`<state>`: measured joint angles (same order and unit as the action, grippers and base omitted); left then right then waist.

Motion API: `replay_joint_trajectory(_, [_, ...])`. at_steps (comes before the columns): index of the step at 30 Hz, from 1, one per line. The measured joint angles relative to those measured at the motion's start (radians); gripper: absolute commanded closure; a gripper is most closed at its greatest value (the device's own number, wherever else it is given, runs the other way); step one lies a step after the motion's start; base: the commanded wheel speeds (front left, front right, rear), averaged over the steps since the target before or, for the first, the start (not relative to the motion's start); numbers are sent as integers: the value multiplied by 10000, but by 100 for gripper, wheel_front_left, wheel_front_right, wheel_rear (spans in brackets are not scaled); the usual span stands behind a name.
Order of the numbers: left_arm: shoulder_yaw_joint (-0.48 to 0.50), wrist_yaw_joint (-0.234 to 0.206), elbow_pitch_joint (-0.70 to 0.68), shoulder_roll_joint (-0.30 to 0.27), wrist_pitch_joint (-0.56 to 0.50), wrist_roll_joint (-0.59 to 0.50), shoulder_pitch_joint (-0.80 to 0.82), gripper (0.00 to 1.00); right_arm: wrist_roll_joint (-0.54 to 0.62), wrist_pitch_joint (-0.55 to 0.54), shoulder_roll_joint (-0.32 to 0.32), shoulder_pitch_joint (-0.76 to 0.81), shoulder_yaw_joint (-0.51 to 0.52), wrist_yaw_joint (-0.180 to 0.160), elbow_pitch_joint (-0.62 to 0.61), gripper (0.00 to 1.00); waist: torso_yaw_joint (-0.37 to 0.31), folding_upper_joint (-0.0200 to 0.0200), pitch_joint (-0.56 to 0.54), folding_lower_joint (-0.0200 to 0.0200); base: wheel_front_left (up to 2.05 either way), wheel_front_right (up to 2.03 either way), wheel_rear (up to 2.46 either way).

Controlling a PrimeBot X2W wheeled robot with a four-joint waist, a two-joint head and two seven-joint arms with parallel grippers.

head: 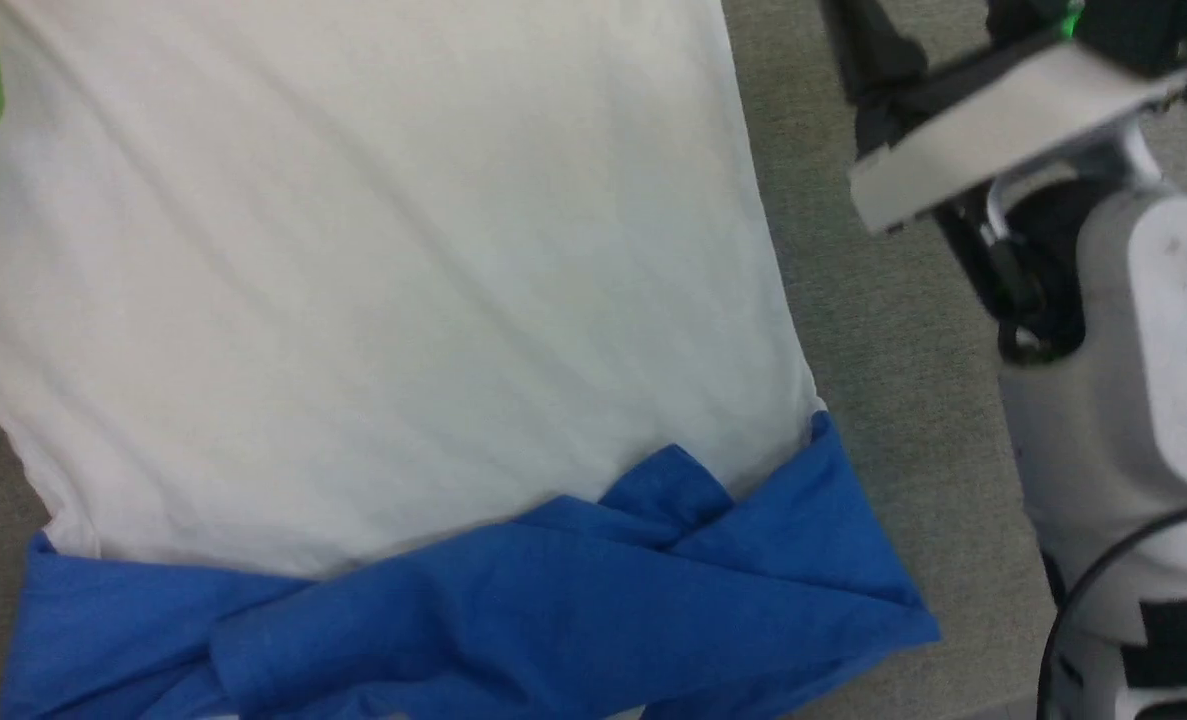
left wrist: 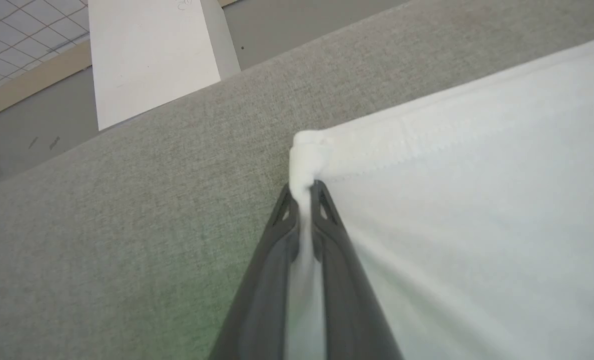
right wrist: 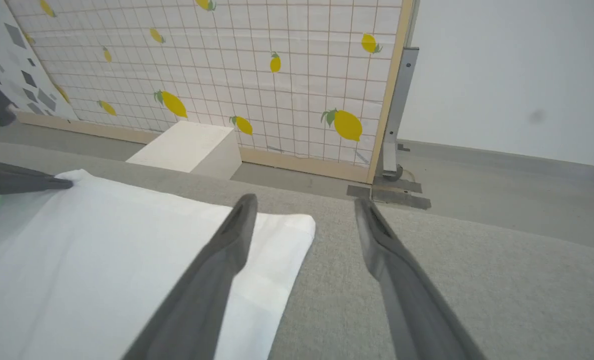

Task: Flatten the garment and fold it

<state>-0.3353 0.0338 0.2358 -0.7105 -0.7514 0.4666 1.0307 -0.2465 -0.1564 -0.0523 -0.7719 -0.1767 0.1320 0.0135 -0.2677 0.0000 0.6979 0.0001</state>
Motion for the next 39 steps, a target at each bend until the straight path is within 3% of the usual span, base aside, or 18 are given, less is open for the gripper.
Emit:
replay_joint_trajectory(7, [-502, 291, -61, 688, 650, -86, 441, 100, -15, -1747, 17, -3005, 543, 0, 3235, 0, 639, 0, 177, 1, 0, 0, 0])
replay_joint_trajectory(16, [-1001, 548, 84, 1292, 1417, -127, 954, 100, 924, -4786, 13, -4620, 1233, 0, 6071, 0, 1592, 0, 495, 1, 0, 0, 0])
replay_joint_trajectory(17, [-1016, 554, 121, 1323, 1505, -127, 967, 100, 1045, -5028, -2, -4762, 1229, 0, 6140, 14, 1658, 0, 521, 0, 0, 0, 0])
replay_joint_trajectory(18, [-1030, 581, 155, 1360, 1622, -127, 981, 100, 1206, -5346, -15, -4963, 1200, 0, 6201, 49, 1731, 0, 552, -1, 0, 0, 0])
replay_joint_trajectory(21, [-1085, 637, 303, 1440, 1987, -127, 993, 100, 1507, -6061, -23, -5253, 1057, 0, 6247, 99, 1872, 0, 608, -1, 0, 0, 0])
replay_joint_trajectory(26, [-1189, 708, 610, 1461, 2727, -221, 1096, 100, 1923, -6138, 82, -5269, 934, 2, 5988, 100, 1858, 0, 582, -1, 0, 0, 0])
replay_joint_trajectory(32, [-1216, 625, 1028, 1461, 3925, -786, 1451, 100, 2531, -4671, 67, -5171, 1384, 4, 5662, 100, 1787, 0, 599, 0, 0, 0, 0])
replay_joint_trajectory(39, [-1191, 150, 1574, 1488, 5724, -1476, 1951, 100, 2821, -2784, 69, -5193, 1680, 4, 5618, 100, 1715, 0, 469, -1, 0, 0, 0])
